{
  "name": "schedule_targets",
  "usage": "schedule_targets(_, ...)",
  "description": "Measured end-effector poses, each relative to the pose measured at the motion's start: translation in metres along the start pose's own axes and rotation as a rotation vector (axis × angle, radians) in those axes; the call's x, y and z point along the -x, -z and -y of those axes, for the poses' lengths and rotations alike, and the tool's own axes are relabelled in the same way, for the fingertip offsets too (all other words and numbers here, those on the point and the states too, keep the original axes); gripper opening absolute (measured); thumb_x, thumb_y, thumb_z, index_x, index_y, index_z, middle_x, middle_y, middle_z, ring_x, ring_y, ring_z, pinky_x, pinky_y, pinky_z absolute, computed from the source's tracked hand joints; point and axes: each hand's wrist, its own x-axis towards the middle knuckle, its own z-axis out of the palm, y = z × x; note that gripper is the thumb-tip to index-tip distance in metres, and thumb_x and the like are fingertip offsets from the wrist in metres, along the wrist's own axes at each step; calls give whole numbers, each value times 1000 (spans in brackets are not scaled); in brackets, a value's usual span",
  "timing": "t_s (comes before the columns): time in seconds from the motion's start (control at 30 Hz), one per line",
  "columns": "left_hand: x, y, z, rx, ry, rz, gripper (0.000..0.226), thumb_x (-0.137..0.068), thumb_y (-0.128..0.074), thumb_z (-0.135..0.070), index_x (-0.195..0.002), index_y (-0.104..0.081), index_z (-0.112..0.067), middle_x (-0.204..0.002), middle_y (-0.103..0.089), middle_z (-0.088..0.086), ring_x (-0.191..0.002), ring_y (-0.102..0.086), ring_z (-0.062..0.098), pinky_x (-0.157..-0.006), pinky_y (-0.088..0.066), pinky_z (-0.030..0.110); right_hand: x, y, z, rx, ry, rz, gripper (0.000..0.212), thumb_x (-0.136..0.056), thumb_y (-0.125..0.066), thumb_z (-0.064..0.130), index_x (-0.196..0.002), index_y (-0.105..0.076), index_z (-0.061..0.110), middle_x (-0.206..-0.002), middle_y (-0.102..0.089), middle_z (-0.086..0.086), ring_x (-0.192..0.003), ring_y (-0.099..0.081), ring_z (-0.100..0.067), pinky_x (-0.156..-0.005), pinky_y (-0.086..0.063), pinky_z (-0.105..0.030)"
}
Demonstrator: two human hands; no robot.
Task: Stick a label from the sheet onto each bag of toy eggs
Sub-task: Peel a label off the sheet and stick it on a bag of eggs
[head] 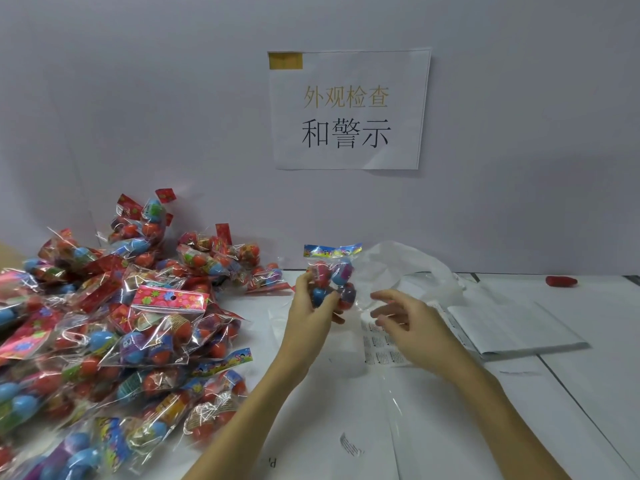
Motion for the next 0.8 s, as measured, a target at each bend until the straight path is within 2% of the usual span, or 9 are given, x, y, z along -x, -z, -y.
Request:
schedule_targets(0.07,0,0,3,-79,-68,-36,61,-104,-57,-7,-142,-29,-45,-133,-62,2,-108,-68,19,-79,-60,20,3,4,-5,194,-18,201,52,-94,-76,35,-141,-55,39,-129,-65,18,-119,-63,0,-103,-49,-21)
schedule_targets(0.17,2,2,4,-391,-301,3,95,-101,-57,1,-146,-14,-71,-129,-43,-18,-104,-62,5,-88,-60,23,7,-2,-5,355,34,288,68,-84,-80,45,-145,-50,43,-129,-57,30,-125,-54,4,-95,-38,-7)
schedule_targets(0.2,1,3,5,-548,-393,36,92,-100,-56,3,-146,-24,-70,-129,-38,-15,-104,-58,-1,-93,-56,20,7,-6,-5,375,47,261,69,-83,-80,45,-145,-51,41,-130,-58,29,-124,-55,3,-94,-38,-9)
schedule_targets(0.27,-2,5,12,-773,-558,98,60,-98,-62,0,-135,-64,-47,-142,-37,-4,-119,-48,3,-108,-49,22,7,-11,-3,393,50,196,69,-83,-81,45,-145,-53,37,-133,-61,20,-118,-56,-2,-93,-39,-17)
schedule_targets(0.33,-1,7,18,-884,-523,161,29,-99,-64,-16,-120,-77,-30,-151,-35,2,-131,-41,20,-113,-40,29,6,-12,-3,413,44,166,68,-84,-82,46,-144,-53,33,-134,-60,15,-116,-55,-4,-91,-37,-18)
schedule_targets(0.43,2,6,26,-1095,-363,187,49,-94,-43,-52,-128,-69,-28,-153,-25,-3,-130,-34,25,-102,-24,31,5,-12,-4,448,61,192,66,-86,-79,48,-143,-54,28,-138,-57,13,-127,-54,-9,-96,-38,-20)
schedule_targets(0.53,1,7,34,-1272,-288,119,59,-96,-38,-70,-128,-61,-26,-152,-23,-1,-125,-32,25,-103,-27,37,4,-13,-6,468,70,204,63,-89,-76,47,-144,-54,26,-144,-55,12,-133,-49,-8,-108,-37,-22)
schedule_targets(0.67,-2,8,33,-1219,-213,131,37,-98,-52,-49,-111,-70,-19,-152,-26,0,-118,-33,24,-97,-29,35,3,-12,-7,462,75,231,64,-93,-73,47,-149,-50,26,-150,-51,12,-139,-45,-7,-115,-33,-22)
schedule_targets(0.8,-2,7,31,-1062,-215,107,28,-103,-54,-32,-112,-76,-17,-146,-39,0,-119,-39,24,-102,-32,36,2,-17,-1,297,112,114,50,-100,-66,43,-146,-56,28,-140,-61,12,-130,-56,-6,-106,-41,-20)
